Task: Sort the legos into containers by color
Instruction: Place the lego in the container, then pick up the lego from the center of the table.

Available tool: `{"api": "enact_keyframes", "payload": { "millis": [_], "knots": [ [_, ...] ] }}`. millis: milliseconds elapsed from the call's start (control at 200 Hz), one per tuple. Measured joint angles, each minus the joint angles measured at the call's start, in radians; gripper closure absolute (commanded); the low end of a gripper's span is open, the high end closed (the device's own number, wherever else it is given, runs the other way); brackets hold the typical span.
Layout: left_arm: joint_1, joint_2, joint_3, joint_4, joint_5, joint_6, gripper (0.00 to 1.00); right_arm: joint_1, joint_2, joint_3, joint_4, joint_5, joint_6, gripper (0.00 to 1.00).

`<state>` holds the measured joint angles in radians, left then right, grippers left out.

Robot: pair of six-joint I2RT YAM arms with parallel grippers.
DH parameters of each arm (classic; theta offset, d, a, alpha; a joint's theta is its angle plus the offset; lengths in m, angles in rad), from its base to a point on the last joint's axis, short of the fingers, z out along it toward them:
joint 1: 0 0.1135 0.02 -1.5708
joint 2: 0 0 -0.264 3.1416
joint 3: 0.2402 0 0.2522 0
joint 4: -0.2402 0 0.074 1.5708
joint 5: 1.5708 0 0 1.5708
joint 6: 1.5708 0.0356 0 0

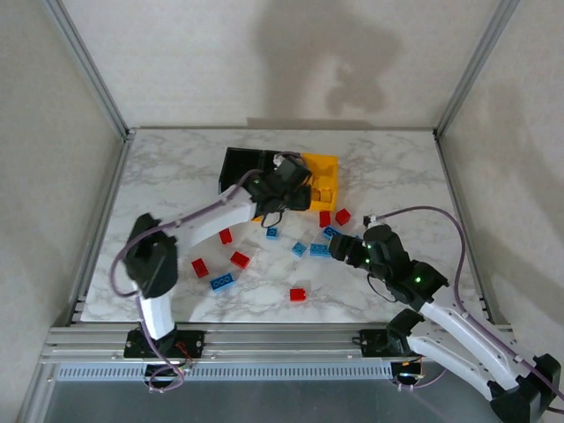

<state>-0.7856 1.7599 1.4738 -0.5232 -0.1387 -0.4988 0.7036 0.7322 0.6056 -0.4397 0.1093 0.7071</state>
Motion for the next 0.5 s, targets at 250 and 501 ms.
{"api": "enact_keyframes", "payload": {
  "millis": [250, 501],
  "knots": [
    [0.018, -0.072, -0.279, 0.051, 0.033, -0.041, 0.27, 0.000, 0.137, 0.023, 0.129, -0.170, -0.040, 0.25],
    [0.023, 0.073, -0.287, 0.074, 0.052, -0.048, 0.27, 0.002, 0.164, 0.025, 0.145, -0.193, -0.041, 0.25]
  ]
}}
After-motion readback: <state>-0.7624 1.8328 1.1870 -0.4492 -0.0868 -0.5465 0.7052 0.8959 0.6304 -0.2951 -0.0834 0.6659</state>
